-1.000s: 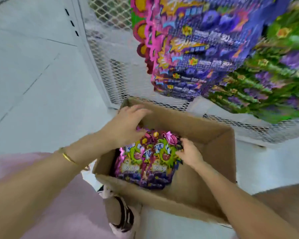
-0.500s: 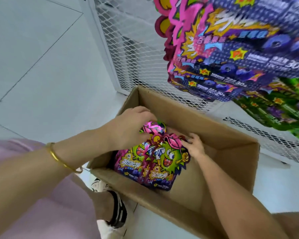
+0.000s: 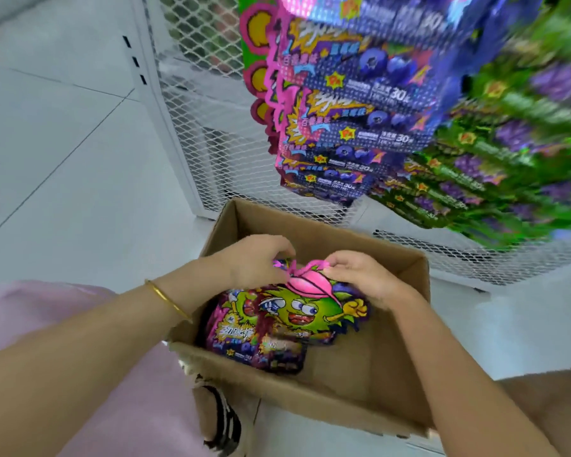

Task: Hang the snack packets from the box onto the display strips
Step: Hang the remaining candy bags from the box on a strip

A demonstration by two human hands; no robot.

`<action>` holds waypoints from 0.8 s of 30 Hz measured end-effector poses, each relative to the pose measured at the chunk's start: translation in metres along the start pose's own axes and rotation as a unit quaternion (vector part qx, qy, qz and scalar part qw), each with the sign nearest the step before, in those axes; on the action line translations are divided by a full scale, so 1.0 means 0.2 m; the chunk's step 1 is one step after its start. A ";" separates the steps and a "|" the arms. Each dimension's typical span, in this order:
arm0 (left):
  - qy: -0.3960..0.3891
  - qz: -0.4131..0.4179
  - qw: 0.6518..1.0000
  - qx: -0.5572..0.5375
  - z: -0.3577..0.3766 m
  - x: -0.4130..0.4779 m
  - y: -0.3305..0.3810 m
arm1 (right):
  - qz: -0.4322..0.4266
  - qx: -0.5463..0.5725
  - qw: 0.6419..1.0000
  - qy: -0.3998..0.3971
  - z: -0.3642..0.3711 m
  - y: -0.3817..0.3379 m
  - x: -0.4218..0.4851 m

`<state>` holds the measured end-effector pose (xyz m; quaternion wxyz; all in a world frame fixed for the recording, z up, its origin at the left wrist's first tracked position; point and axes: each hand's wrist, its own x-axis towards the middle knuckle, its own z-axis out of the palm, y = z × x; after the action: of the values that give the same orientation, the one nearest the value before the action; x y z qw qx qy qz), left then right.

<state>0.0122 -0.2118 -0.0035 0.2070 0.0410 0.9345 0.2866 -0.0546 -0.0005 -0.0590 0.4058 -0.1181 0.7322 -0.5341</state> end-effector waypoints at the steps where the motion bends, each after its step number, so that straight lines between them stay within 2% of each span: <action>1: 0.018 0.015 1.000 -0.013 -0.01 -0.01 0.05 | -0.017 0.009 1.000 0.008 0.00 -0.06 -0.06; 5: 0.120 0.070 0.988 -0.074 -0.10 -0.08 0.20 | -0.063 0.022 0.997 0.049 0.00 -0.30 -0.28; 8: 0.150 0.103 0.976 -0.116 -0.24 -0.16 0.31 | -0.107 -0.018 0.991 0.074 0.02 -0.50 -0.45; 12: 0.172 0.148 0.968 -0.107 -0.51 -0.33 0.51 | -0.179 -0.068 0.977 0.095 0.04 -0.86 -0.67; 16: 0.203 0.183 0.957 -0.102 -0.91 -0.49 0.75 | -0.239 -0.132 0.950 0.152 -0.02 -1.25 -0.80; 18: 0.252 0.197 0.938 -0.131 -1.13 -0.54 0.89 | -0.268 -0.154 0.934 0.181 -0.07 -1.44 -0.86; 22: 0.431 0.232 0.851 -0.191 -1.53 -0.52 1.14 | -0.352 -0.203 0.885 0.228 -0.14 -1.77 -0.98; 24: 0.464 0.220 0.837 -0.190 -1.68 -0.43 1.23 | -0.372 -0.245 0.856 0.263 -0.18 -1.89 -0.98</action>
<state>-0.0577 -0.1986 0.4166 -0.3155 0.0675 0.8148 0.4817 -0.0534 -0.0097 0.3687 -0.0730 -0.3321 0.8205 -0.4595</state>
